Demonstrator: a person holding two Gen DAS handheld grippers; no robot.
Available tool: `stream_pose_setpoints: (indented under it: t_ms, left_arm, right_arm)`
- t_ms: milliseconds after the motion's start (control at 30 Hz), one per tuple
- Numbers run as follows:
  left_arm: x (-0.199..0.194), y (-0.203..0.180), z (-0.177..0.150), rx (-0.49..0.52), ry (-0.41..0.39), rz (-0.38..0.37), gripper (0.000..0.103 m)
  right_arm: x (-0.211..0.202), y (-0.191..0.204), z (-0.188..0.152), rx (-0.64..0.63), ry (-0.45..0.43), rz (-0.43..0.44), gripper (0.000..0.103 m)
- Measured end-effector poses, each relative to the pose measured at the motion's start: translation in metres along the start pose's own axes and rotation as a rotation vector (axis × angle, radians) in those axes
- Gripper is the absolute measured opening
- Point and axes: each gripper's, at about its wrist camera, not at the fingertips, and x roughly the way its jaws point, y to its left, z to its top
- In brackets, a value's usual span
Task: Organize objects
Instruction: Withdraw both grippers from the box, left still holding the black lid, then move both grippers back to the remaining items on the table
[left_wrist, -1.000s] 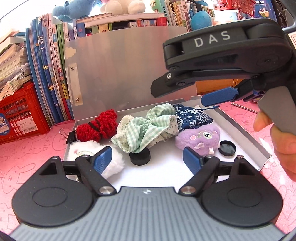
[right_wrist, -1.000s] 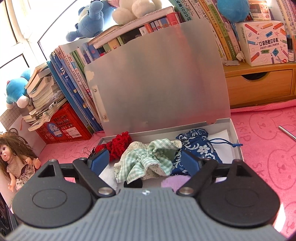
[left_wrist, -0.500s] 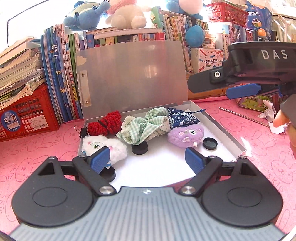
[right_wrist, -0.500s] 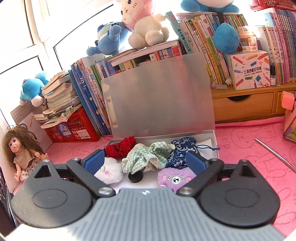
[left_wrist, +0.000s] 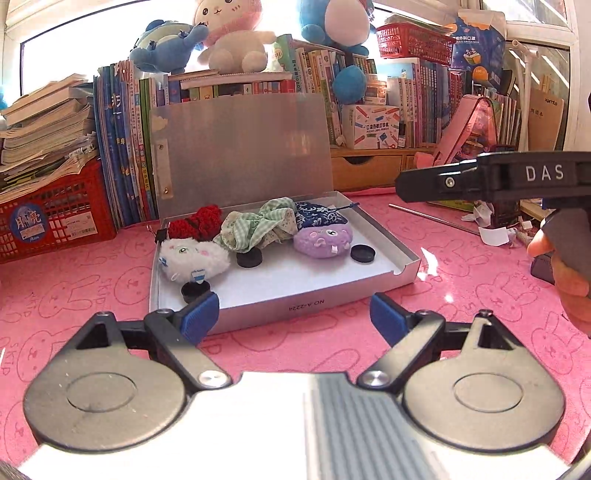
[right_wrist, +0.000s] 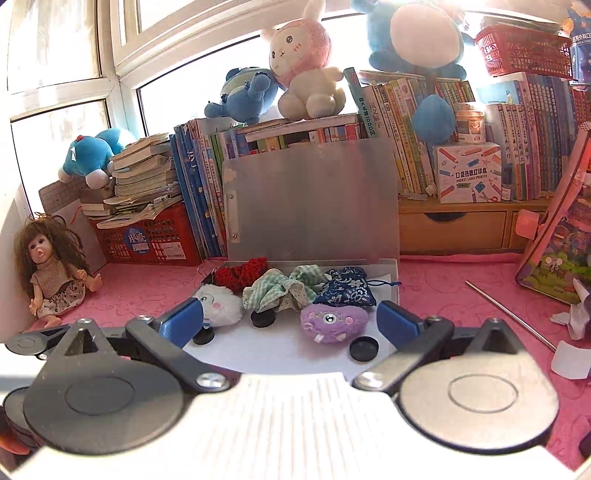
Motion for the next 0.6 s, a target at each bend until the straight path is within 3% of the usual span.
stream_pose_setpoints:
  t_ms: [333, 600]
  left_arm:
    - [-0.036, -0.015, -0.035, -0.045, -0.003, -0.014, 0.092]
    - [-0.060, -0.030, -0.067, -0.028, 0.005, -0.028, 0.092]
  right_arm:
    - [-0.040, 0.003, -0.039, -0.059, -0.015, -0.042, 0.103]
    - [-0.042, -0.001, -0.072, -0.073, 0.031, -0.088, 0.103]
